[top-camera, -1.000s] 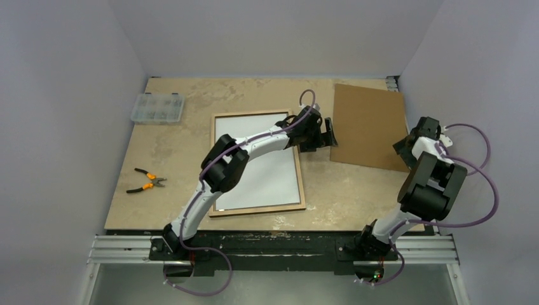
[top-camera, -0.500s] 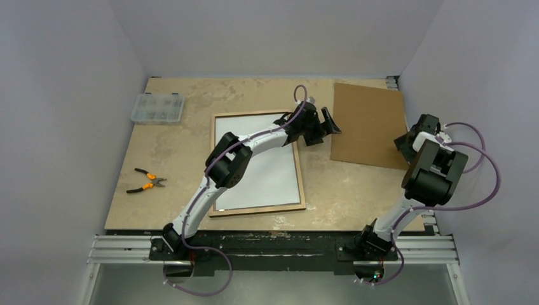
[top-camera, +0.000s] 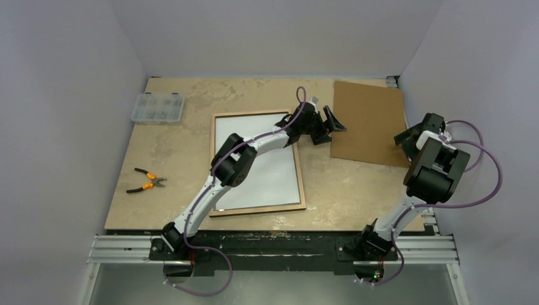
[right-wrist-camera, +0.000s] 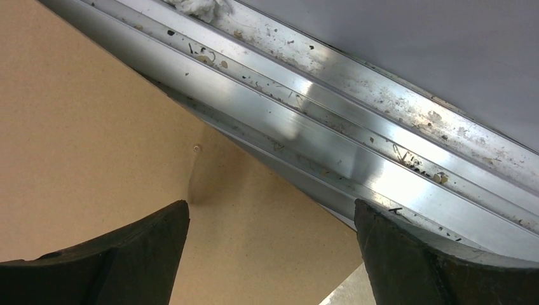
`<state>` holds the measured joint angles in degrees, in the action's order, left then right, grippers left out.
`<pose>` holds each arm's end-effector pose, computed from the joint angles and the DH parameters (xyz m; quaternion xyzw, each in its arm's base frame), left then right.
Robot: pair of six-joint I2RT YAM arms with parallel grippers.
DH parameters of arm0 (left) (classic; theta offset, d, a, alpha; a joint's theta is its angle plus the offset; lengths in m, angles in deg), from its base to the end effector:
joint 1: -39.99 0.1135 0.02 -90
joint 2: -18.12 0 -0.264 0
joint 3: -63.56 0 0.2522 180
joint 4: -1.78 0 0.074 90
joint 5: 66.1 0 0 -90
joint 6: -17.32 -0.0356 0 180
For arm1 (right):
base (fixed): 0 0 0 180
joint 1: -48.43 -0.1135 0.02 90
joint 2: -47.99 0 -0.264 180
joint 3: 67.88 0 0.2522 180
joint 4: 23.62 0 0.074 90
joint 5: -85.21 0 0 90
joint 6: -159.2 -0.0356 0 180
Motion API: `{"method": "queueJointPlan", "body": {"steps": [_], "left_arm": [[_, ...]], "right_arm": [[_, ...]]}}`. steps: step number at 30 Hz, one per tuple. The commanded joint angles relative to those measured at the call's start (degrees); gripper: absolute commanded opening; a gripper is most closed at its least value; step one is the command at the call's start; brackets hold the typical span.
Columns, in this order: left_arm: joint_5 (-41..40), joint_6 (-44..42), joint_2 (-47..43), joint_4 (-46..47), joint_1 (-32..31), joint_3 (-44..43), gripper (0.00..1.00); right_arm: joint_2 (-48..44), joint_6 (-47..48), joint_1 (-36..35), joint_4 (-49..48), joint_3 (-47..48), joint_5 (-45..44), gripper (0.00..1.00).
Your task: Put the photo into the frame
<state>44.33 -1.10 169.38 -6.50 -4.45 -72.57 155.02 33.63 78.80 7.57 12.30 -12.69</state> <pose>0.4150 -0.4244 0.1320 -0.0984 0.8225 -0.5367 0.1605 0.3255 -0.1964 0.1593 0.5378 0.7943 -0.0537 0.2774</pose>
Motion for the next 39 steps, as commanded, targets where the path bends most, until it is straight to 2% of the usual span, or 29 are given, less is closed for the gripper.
{"method": "queueJointPlan", "body": {"steps": [1,9,15,19,25,31,39], "left_arm": [[3.48,0.98,-0.75,6.81,-0.6,1.49,0.87],[6.58,-1.06,-3.53,9.54,-1.22,2.13,0.84],[8.04,-2.93,-4.39,7.07,-1.53,2.26,0.82],[8.28,-2.94,-6.46,7.8,-1.54,6.33,0.77],[7.35,-4.76,-14.86,10.55,-1.55,17.2,0.72],[7.29,-10.02,-24.94,5.66,-1.53,23.6,0.71],[5.01,-16.25,-38.87,-3.07,-1.52,33.9,0.71]], "right_arm": [[-1.83,-1.19,-0.47,-3.34,-1.76,10.85,0.98],[-9.9,-0.77,-0.49,-3.79,-3.13,14.44,0.98],[-14.18,-0.72,-0.49,-3.02,-2.02,16.93,0.98],[-15.81,-1.69,-0.51,-3.21,-4.58,20.59,0.98],[-18.64,-1.74,-0.59,-5.05,-12.71,26.81,0.98],[-22.58,0.08,-1.46,-5.87,-19.43,31.49,0.98],[-23.58,4.51,-11.22,-1.86,-21.43,33.52,0.97]]}}
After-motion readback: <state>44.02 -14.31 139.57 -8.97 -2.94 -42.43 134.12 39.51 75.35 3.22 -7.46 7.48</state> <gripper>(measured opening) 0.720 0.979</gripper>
